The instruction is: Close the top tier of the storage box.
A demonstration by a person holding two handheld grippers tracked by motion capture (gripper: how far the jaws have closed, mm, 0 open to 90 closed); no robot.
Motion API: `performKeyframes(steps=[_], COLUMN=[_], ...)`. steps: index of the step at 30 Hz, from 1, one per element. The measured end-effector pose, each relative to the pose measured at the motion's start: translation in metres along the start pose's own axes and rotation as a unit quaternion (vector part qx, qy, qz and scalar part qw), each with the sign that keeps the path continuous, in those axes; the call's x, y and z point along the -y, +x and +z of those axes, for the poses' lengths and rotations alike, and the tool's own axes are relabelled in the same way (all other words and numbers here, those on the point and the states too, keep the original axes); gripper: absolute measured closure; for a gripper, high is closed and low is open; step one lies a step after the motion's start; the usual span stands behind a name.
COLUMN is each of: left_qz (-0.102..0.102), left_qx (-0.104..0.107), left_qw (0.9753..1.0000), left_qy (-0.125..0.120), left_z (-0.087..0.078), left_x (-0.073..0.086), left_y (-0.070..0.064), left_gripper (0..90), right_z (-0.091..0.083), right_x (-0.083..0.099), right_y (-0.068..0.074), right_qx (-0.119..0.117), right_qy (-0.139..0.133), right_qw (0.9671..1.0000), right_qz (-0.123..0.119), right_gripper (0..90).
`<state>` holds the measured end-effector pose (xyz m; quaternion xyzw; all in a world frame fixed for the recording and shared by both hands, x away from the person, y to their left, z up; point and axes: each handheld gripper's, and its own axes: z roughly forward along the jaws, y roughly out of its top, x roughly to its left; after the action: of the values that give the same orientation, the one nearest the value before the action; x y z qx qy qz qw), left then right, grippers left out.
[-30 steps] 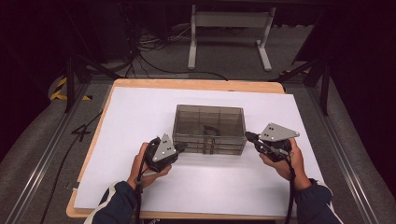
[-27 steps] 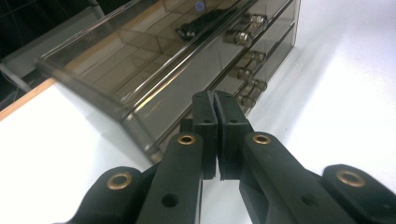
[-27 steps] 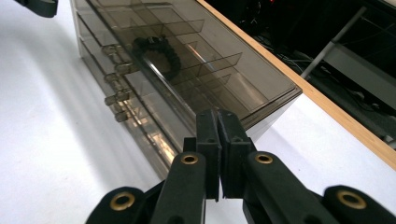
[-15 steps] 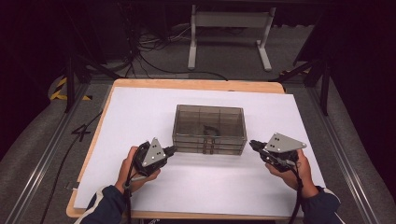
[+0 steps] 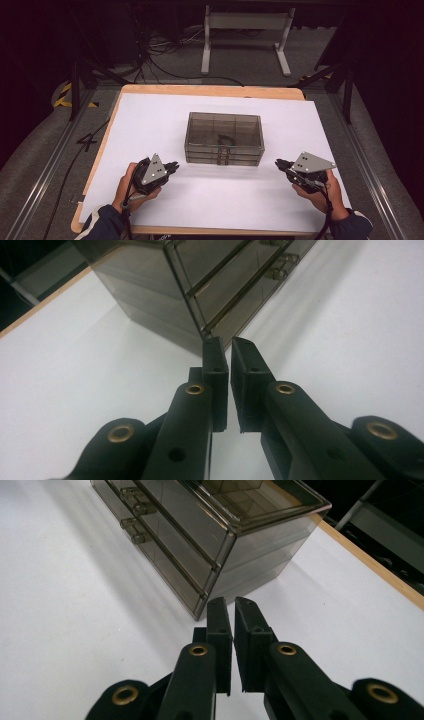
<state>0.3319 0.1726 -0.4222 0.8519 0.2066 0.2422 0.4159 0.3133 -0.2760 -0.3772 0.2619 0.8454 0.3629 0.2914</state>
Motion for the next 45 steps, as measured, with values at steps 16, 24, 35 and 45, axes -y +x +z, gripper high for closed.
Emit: performKeyframes(steps=[16, 24, 35, 45], left_qz=[-0.013, -0.024, -0.049, -0.081], left_qx=[-0.031, -0.039, -0.041, -0.05], left_qw=[0.9988, 0.9982, 0.9973, 0.9952], left_qy=[0.034, 0.04, 0.037, 0.024], left_z=[-0.02, -0.032, -0.043, -0.058], left_x=[0.03, 0.046, 0.064, 0.087], left_y=[0.011, 0.016, 0.022, 0.029], left_gripper=[82.8, 75.3, 57.9, 33.9], right_z=[-0.011, -0.017, -0.03, -0.04], right_x=[0.026, 0.049, 0.079, 0.106], right_y=[-0.001, -0.002, -0.006, -0.013], right_qx=[0.007, 0.005, 0.011, 0.034], right_qy=[0.01, 0.005, -0.002, -0.022], right_qw=[0.9999, 0.9994, 0.9981, 0.9942], right_qz=[0.008, 0.034, 0.06, 0.099], right_gripper=[81.7, 69.5, 61.0, 36.3])
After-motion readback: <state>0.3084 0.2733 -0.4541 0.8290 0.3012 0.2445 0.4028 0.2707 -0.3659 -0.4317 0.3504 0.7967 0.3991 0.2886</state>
